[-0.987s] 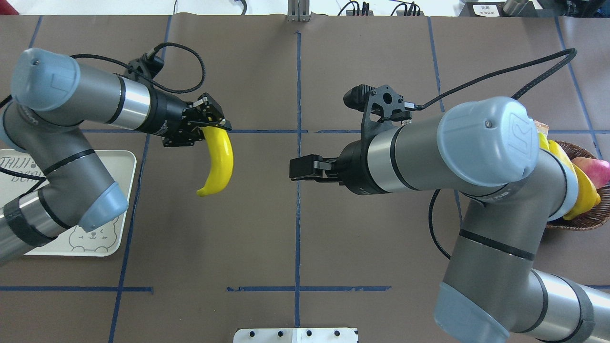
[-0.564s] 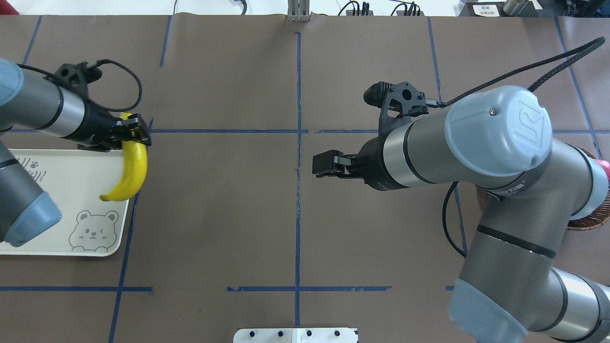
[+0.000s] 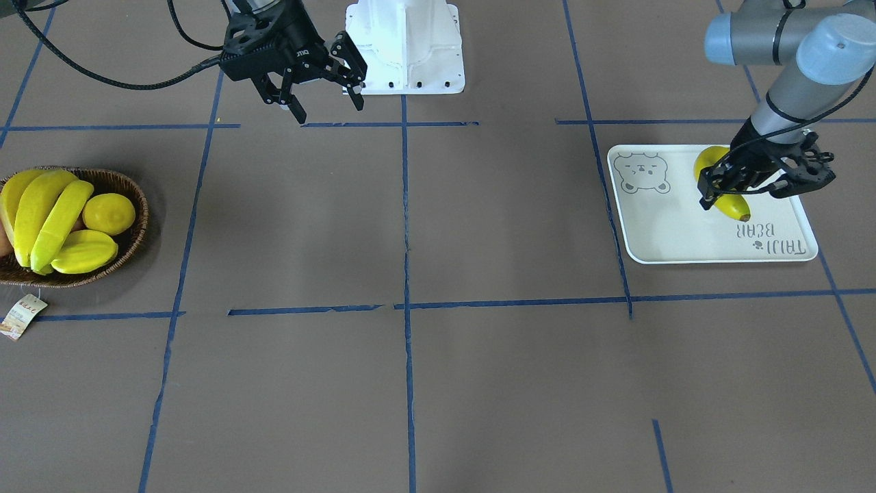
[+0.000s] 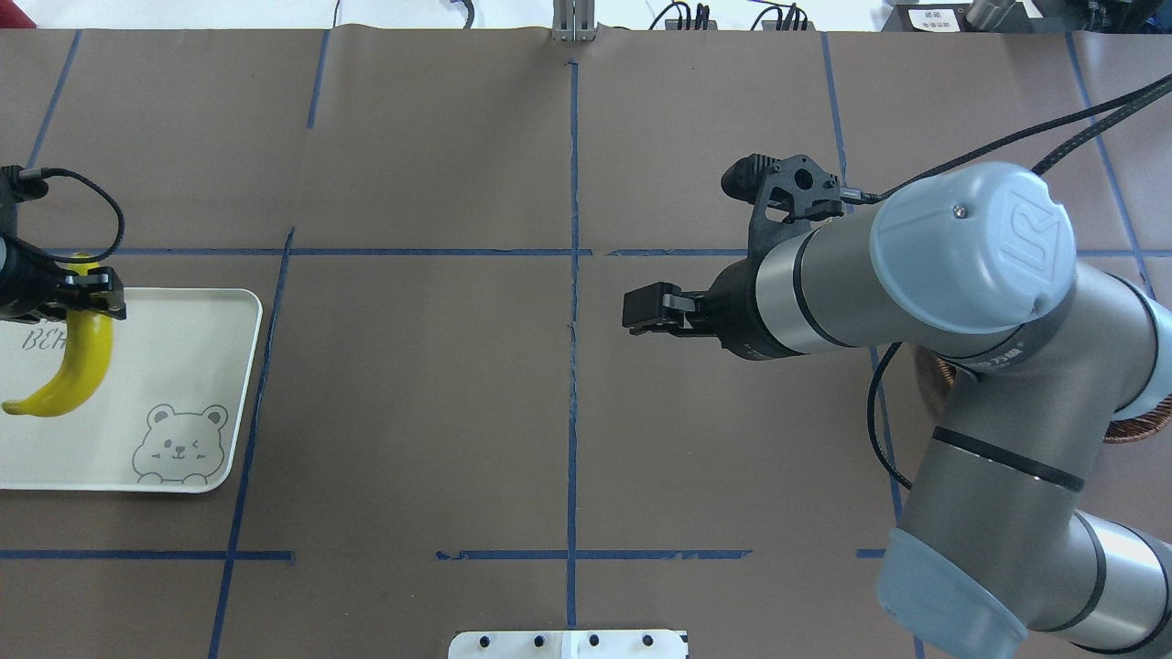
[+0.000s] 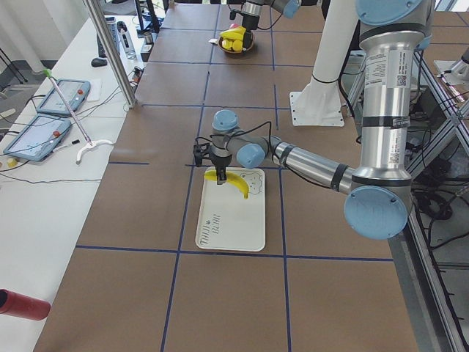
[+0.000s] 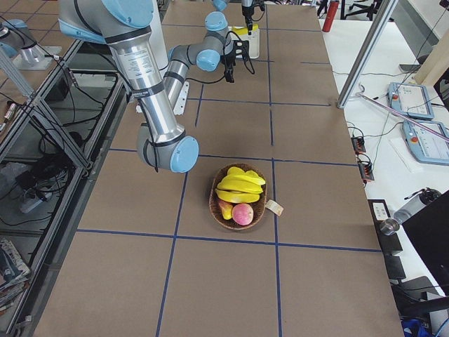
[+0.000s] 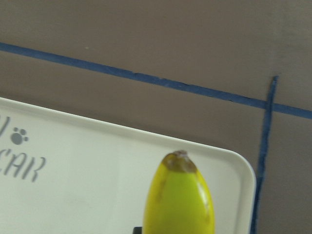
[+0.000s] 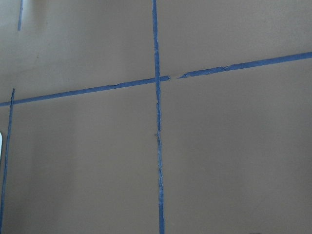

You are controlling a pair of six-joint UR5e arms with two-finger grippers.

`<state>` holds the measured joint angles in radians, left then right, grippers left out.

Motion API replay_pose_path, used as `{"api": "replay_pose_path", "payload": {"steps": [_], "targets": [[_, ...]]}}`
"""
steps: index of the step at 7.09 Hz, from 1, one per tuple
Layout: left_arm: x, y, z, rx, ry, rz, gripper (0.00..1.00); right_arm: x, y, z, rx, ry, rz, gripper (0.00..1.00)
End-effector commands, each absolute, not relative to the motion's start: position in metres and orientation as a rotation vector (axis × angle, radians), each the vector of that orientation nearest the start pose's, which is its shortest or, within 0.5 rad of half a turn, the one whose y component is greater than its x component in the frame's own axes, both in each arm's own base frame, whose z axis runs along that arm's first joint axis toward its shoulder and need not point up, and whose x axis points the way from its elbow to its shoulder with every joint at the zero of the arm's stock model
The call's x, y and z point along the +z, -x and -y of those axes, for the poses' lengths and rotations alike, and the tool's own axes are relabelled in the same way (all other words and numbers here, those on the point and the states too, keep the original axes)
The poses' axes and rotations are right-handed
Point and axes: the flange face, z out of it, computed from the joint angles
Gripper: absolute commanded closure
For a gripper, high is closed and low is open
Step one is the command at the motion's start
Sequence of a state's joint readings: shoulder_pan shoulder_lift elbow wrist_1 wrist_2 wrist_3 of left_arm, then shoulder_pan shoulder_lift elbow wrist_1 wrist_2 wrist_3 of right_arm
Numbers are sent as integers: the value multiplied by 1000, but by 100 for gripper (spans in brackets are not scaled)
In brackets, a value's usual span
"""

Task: Transfer all bananas from basket to plate

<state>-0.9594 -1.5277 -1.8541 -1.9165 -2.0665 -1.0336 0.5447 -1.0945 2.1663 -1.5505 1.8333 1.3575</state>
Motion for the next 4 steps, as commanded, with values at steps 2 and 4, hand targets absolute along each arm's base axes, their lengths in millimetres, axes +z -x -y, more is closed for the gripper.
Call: {"api": "replay_pose_path", "payload": {"steps": [2, 4], "targets": [[577, -206, 459, -287, 23, -652, 100, 152, 383, 358, 156, -187, 1096, 0], [601, -206, 459, -300, 51, -619, 100, 152, 383, 358, 155, -188, 1097, 0]]}}
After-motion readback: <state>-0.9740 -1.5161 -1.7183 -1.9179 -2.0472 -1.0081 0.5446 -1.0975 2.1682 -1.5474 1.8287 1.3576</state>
